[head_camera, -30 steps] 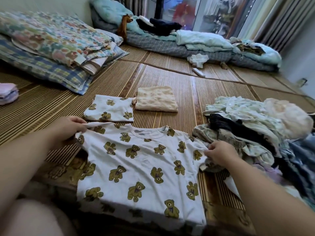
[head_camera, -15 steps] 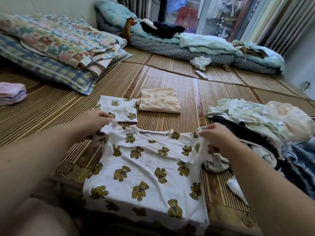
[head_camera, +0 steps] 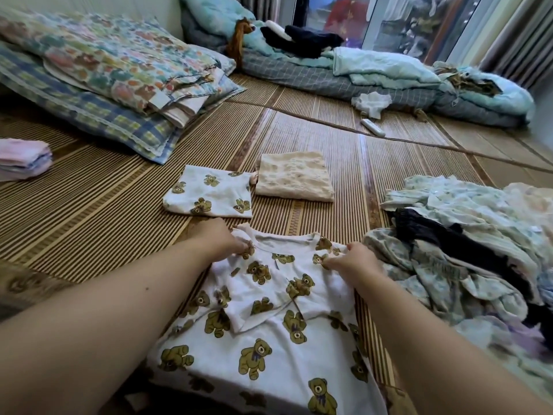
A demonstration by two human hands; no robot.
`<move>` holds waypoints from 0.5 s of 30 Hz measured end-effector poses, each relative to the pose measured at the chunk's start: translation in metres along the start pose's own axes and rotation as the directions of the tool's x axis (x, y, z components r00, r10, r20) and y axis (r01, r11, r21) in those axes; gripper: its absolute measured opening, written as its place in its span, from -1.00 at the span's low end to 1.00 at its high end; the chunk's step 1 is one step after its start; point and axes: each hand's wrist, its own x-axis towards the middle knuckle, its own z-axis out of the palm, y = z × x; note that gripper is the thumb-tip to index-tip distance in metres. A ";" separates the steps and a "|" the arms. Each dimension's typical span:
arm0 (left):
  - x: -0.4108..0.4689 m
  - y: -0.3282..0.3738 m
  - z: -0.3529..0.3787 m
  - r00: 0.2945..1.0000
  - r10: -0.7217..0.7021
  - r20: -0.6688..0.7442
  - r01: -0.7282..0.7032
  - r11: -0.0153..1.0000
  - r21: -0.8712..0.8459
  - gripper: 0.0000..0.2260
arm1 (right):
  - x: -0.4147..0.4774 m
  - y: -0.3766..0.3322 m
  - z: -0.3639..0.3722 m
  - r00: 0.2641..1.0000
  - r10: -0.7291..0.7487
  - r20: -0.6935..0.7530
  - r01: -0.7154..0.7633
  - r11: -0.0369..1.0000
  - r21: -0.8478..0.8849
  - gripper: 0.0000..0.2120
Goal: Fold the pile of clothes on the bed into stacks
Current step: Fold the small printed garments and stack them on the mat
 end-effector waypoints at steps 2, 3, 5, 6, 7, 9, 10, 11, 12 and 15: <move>0.011 0.004 0.007 0.999 -0.023 0.034 0.023 1.000 0.013 -0.69 | 0.008 -0.002 0.003 0.999 0.051 0.014 -0.050 0.998 -0.039 -0.68; 0.015 0.006 0.009 0.996 -0.042 0.079 0.042 0.999 -0.004 -0.71 | 0.013 -0.003 0.002 0.998 0.054 0.039 -0.052 0.998 -0.045 -0.71; 0.020 0.012 0.006 0.980 -0.095 0.172 0.109 0.991 -0.073 -0.83 | 0.019 -0.006 -0.004 0.993 0.020 0.114 -0.015 0.999 -0.050 -0.79; 0.024 0.014 0.001 0.969 -0.118 0.216 0.157 0.972 -0.177 -0.88 | 0.020 -0.008 -0.010 0.990 -0.011 0.143 0.010 1.000 0.002 -0.83; 0.028 0.015 -0.007 0.958 -0.121 0.261 0.204 0.926 -0.317 -0.86 | 0.020 -0.010 -0.018 0.985 -0.038 0.167 0.022 0.995 0.096 -0.86; 0.028 0.021 -0.025 0.948 -0.060 0.312 0.230 0.808 -0.543 -0.87 | 0.020 -0.013 -0.038 0.982 -0.082 0.171 0.024 0.948 0.318 -0.89; 0.028 0.024 -0.036 0.948 -0.006 0.318 0.210 0.762 -0.613 -0.89 | 0.021 -0.016 -0.048 0.983 -0.103 0.150 0.033 0.911 0.411 -0.89; 0.028 0.029 -0.045 0.950 0.048 0.308 0.180 0.721 -0.669 -0.90 | 0.024 -0.019 -0.059 0.985 -0.124 0.121 0.053 0.880 0.472 -0.88; 0.029 0.035 -0.053 0.956 0.095 0.279 0.138 0.691 -0.709 -0.90 | 0.028 -0.023 -0.069 0.985 -0.144 0.089 0.081 0.861 0.502 -0.88; 0.037 0.055 -0.070 0.981 0.166 0.100 -0.028 0.629 -0.777 -0.89 | 0.042 -0.038 -0.093 0.983 -0.181 -0.029 0.164 0.798 0.580 -0.83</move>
